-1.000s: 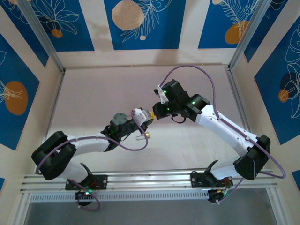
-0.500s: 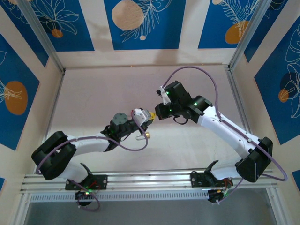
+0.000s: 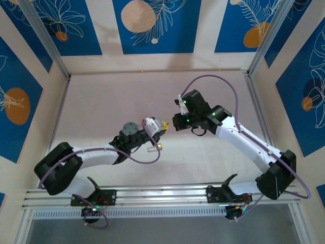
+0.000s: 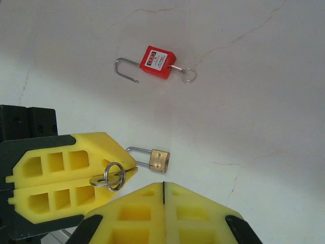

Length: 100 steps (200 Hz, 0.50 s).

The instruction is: Unlock with the key

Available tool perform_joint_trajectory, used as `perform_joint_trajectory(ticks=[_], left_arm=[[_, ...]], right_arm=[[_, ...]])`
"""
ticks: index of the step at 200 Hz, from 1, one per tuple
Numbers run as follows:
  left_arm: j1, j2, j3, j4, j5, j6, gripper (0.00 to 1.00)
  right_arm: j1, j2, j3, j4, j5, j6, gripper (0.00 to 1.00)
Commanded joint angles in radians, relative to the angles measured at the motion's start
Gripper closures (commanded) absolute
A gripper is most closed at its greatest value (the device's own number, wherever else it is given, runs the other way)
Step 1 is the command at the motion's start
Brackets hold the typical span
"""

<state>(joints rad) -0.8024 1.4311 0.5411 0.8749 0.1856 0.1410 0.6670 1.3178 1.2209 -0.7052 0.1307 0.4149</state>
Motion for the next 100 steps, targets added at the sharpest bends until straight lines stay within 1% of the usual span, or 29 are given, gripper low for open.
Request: perform_joint_trajectory(ticks=[1,34,45,70,100], left_arm=[[0.011,-0.003,0.006,0.003,0.032,0.022,1.0],[0.011,-0.005,0.009,-0.008,0.04,0.025,1.0],[0.01,-0.003,0.011,-0.01,0.043,0.025,1.0],[0.011,-0.003,0.011,-0.013,0.045,0.025,1.0],[0.01,-0.001,0.014,-0.02,0.054,0.025,1.0]], right_arm=[[-0.006,-0.041,-0.017,0.031,-0.038,0.018,0.99],[-0.006,-0.075,-0.048,0.098,-0.121,0.025,0.75],[-0.005,-0.077,-0.052,0.102,-0.133,0.025,0.7],[0.003,-0.056,-0.047,0.086,-0.151,0.008,0.62],[0.019,-0.016,-0.031,0.072,-0.143,-0.003,0.61]])
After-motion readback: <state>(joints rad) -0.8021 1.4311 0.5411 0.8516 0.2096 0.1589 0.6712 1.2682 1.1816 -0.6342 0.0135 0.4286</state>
